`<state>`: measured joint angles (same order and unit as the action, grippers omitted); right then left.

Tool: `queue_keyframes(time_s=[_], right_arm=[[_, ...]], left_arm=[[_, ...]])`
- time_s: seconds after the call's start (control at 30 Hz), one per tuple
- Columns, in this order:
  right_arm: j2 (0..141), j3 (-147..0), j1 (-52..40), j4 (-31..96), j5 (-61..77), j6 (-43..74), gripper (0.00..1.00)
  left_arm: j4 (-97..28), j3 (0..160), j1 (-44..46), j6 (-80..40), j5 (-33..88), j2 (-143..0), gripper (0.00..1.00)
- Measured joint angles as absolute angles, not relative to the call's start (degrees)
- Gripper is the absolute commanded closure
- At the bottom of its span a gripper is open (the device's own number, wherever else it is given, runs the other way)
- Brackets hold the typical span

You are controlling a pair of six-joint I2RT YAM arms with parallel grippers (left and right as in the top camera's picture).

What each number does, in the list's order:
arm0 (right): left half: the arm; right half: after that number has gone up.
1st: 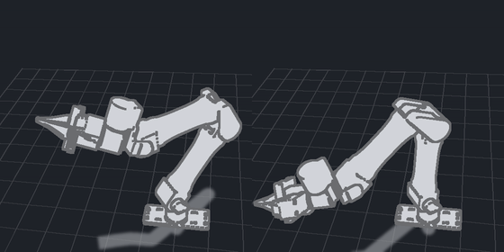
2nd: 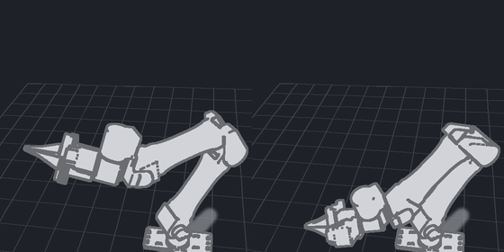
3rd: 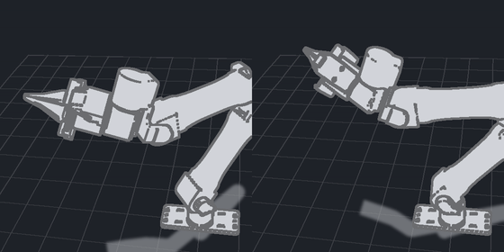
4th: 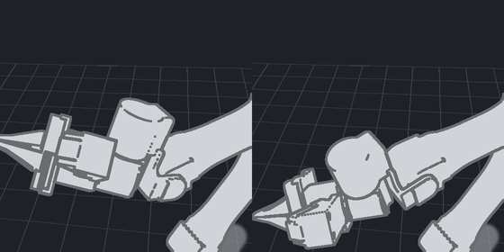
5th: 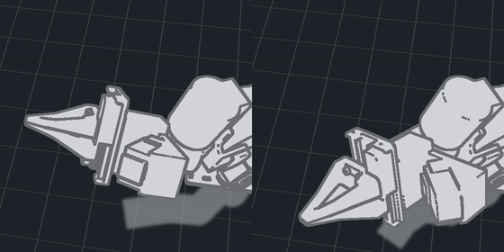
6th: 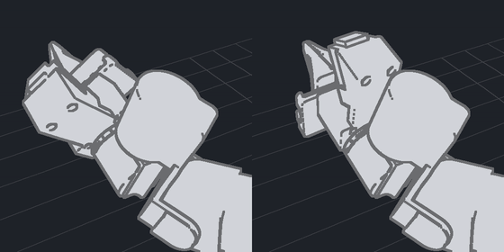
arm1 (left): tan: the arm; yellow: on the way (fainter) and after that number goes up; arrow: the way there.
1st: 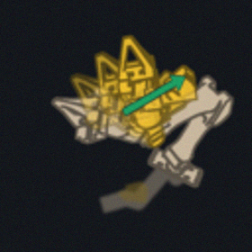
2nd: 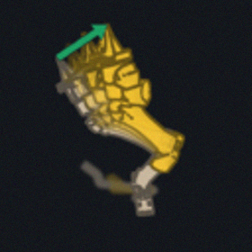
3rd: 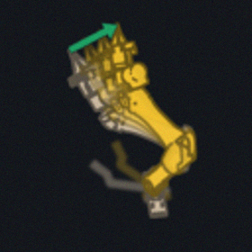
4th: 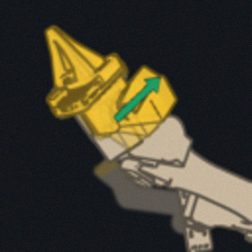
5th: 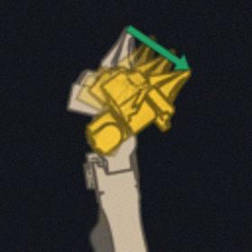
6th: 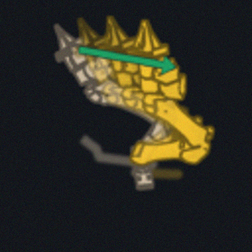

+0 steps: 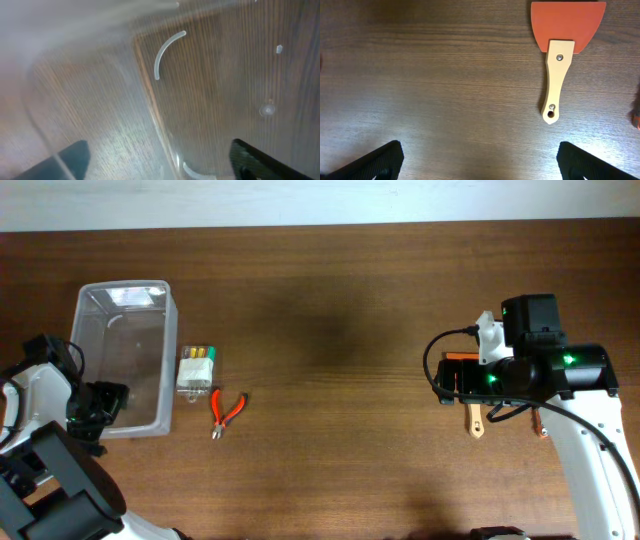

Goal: Pack container
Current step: 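Grasp the clear container's near rim with the left gripper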

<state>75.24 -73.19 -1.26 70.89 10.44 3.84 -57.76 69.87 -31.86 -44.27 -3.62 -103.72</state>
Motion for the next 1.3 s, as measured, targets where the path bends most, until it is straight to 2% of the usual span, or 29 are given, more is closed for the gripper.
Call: queue_keyframes(time_s=[0.13, 1.1, 1.17, 1.3], right_arm=[[75.24, -73.19, -1.26, 70.89, 10.44, 3.84, 0.01], [75.24, -73.19, -1.26, 70.94, 10.44, 3.84, 0.01], [75.24, -73.19, -1.26, 70.91, 10.44, 3.84, 0.01], [75.24, -73.19, -1.26, 70.91, 10.44, 3.79, 0.01]], left_arm=[[-57.76, 69.87, -31.86, -44.21, -3.92, -103.85, 0.24], [-62.41, 69.84, -31.86, -44.18, -4.1, -102.39, 0.24], [-62.41, 69.84, -31.86, -44.21, -4.1, -101.67, 0.26], [-62.52, 69.84, -31.86, -44.14, -4.08, -101.12, 0.4]])
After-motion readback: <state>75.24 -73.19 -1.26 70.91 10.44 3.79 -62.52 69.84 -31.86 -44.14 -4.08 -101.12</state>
